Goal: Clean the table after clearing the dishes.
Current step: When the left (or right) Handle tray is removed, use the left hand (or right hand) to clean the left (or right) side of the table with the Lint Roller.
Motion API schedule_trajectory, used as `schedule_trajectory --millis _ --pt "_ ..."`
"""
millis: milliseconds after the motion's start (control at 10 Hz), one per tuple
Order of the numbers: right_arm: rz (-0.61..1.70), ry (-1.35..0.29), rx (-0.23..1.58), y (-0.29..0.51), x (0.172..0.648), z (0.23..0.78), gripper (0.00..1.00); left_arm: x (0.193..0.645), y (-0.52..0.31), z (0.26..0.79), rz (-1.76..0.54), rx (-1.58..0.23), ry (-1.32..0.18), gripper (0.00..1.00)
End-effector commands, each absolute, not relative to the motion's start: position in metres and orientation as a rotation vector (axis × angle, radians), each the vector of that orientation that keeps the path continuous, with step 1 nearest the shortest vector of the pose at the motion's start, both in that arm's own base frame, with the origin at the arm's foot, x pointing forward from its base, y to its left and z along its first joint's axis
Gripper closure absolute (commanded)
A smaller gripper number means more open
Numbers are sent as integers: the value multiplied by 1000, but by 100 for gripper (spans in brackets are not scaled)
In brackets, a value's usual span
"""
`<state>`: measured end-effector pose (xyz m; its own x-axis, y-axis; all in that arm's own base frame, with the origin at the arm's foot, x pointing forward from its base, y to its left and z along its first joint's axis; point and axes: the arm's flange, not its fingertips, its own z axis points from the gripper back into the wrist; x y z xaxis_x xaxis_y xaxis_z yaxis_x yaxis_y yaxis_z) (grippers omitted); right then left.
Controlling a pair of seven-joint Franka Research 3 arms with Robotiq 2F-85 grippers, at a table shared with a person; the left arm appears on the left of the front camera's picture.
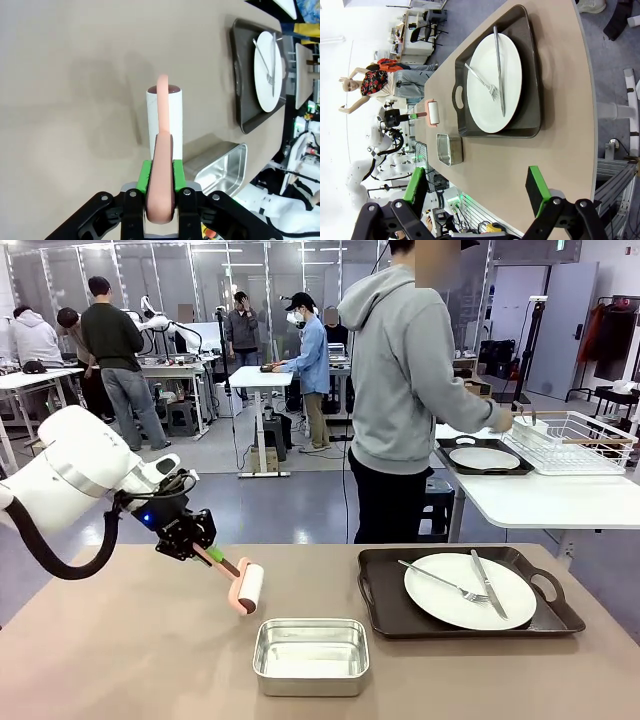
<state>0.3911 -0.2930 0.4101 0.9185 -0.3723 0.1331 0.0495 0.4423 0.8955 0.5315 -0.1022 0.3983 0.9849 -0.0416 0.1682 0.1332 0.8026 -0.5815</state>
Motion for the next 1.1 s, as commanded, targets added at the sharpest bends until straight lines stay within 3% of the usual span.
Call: schedule_trajectory --millis 0,1000 --pt "-264 -338 1085 -292 391 413 0 540 -87 386 -72 -698 -153 79" --pt "-264 -338 1085 -292 391 413 0 560 37 297 -44 -835 -95 79"
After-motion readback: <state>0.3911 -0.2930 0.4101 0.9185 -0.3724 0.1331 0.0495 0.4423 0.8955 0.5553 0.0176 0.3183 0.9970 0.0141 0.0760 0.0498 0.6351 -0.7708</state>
